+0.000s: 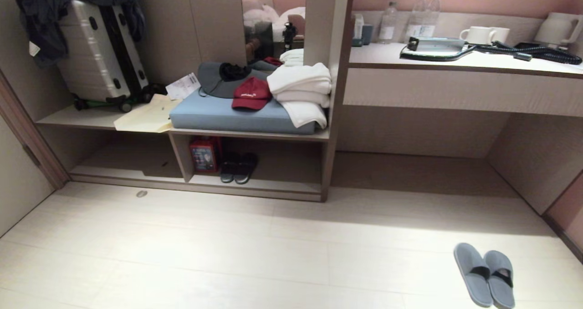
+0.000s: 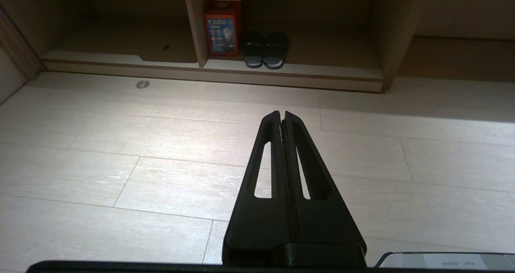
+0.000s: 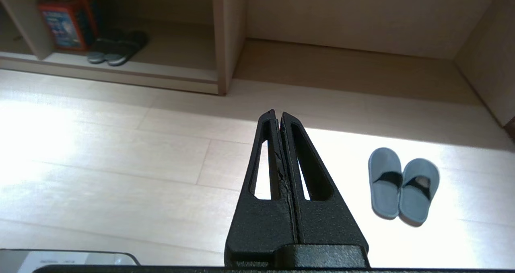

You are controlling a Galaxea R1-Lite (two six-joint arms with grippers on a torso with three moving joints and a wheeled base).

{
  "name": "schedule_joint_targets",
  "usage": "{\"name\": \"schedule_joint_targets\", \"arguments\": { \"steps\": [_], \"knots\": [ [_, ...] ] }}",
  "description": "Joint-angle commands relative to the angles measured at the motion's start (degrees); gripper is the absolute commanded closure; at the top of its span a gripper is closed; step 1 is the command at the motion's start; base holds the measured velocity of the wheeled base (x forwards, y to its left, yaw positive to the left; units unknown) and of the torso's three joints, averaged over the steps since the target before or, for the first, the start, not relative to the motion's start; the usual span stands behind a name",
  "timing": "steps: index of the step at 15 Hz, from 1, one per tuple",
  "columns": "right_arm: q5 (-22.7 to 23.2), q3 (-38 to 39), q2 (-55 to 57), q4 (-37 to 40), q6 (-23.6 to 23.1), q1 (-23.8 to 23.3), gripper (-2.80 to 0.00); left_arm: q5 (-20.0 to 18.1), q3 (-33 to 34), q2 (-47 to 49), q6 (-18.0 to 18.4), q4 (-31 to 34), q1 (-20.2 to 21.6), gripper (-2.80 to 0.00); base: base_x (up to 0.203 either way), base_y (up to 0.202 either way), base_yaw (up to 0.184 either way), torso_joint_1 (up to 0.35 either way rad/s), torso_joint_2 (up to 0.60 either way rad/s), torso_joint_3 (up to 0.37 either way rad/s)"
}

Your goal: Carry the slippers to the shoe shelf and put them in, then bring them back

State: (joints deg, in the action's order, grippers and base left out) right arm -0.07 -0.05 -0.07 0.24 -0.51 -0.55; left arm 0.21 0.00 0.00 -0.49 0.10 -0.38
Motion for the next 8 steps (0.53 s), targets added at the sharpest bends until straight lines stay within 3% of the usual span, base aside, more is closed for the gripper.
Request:
{"name": "schedule_joint_targets", "arguments": {
  "steps": [1,8],
  "knots": [
    [-0.01,0.14,-0.1,0.02,-0.02,0.11,0.0,-0.03,0.09,0.09,-0.04,-0.01,0.11,0.0,-0.195,0.0,0.0,0.002,0.01,0.004],
    [-0.01,0.14,-0.1,0.02,-0.02,0.11,0.0,-0.03,0.09,0.0,-0.04,-0.01,0.11,0.0,-0.195,0.0,0.001,0.001,0.0,0.002]
  ]
}}
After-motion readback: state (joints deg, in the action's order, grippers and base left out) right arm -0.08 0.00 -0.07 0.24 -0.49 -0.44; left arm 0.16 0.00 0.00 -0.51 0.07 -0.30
